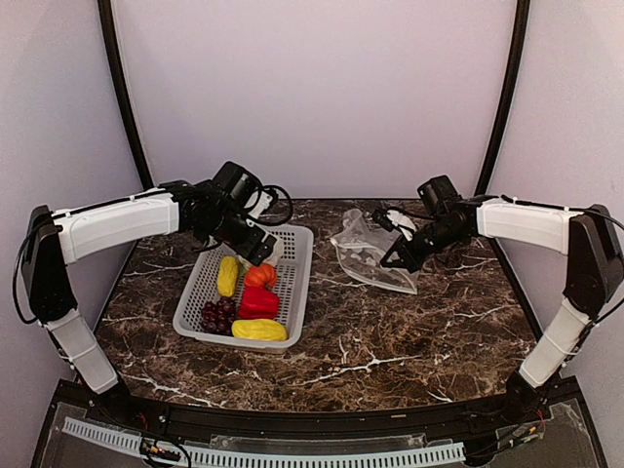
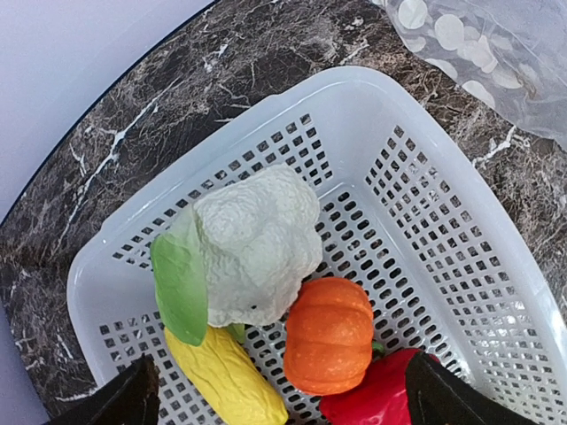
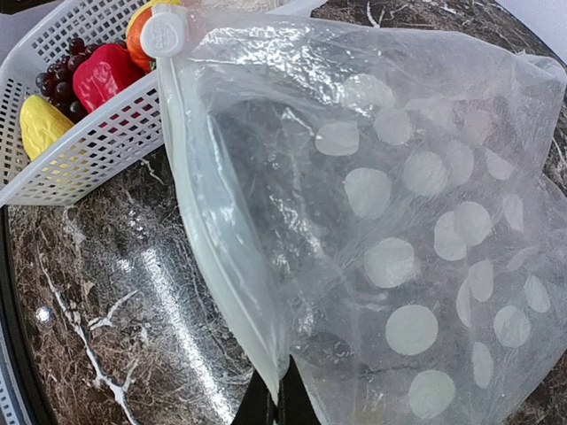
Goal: Place the food in the zip-top bag and seal the zipper
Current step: Pick up the fake vegetable from the bin, then place the fake vegetable in the zipper food storage bag.
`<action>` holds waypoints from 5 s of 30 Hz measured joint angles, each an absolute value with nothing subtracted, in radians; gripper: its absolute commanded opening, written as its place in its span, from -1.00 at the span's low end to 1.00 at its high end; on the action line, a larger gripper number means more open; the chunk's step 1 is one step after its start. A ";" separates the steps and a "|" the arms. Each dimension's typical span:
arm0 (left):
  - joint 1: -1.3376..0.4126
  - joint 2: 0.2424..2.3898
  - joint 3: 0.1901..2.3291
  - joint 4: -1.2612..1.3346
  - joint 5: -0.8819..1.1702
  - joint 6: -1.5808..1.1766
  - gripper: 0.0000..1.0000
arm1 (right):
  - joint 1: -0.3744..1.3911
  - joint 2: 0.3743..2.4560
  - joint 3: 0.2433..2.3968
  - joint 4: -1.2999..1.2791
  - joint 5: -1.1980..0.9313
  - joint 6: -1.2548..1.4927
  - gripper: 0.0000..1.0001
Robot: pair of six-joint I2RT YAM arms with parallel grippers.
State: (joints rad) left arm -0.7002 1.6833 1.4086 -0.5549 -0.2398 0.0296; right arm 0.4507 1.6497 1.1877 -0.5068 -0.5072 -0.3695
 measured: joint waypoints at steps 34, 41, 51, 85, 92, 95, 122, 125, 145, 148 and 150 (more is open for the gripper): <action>-0.558 2.012 1.703 -0.656 -0.106 0.440 0.53 | 0.451 1.642 1.186 -0.524 -0.550 -0.392 -1.00; -0.563 2.030 1.703 -0.651 -0.071 0.452 0.42 | 0.451 1.643 1.179 -0.526 -0.554 -0.395 -1.00; -0.563 2.034 1.720 -0.672 -0.063 0.446 -0.29 | 0.451 1.642 1.179 -0.527 -0.558 -0.404 -1.00; -0.910 1.467 1.113 0.079 0.040 -0.410 -0.89 | 0.385 1.647 1.412 -0.604 -0.269 -0.188 -1.00; -0.944 1.522 1.065 0.438 0.022 -0.648 -0.98 | 0.385 1.663 1.427 -0.643 -0.324 -0.140 -1.00; -0.961 1.581 1.085 0.534 0.020 -0.722 -0.98 | 0.385 1.663 1.427 -0.654 -0.366 -0.129 -1.00; -0.988 1.925 1.351 0.515 -0.191 -0.901 -0.99 | 0.403 1.487 1.361 -0.704 -0.606 -0.125 -1.00; -0.988 1.951 1.390 0.497 -0.174 -0.915 -0.99 | 0.431 1.487 1.336 -0.705 -0.597 -0.136 -1.00; -1.009 2.002 1.467 0.397 0.033 -0.915 -0.99 | 0.445 1.450 1.420 -0.755 -0.419 -0.273 -1.00; -1.026 2.001 1.467 0.386 0.050 -0.907 -0.99 | 0.445 1.465 1.453 -0.754 -0.406 -0.288 -1.00; -1.029 2.001 1.465 0.386 0.051 -0.905 -0.99 | 0.447 1.474 1.461 -0.756 -0.423 -0.296 -1.00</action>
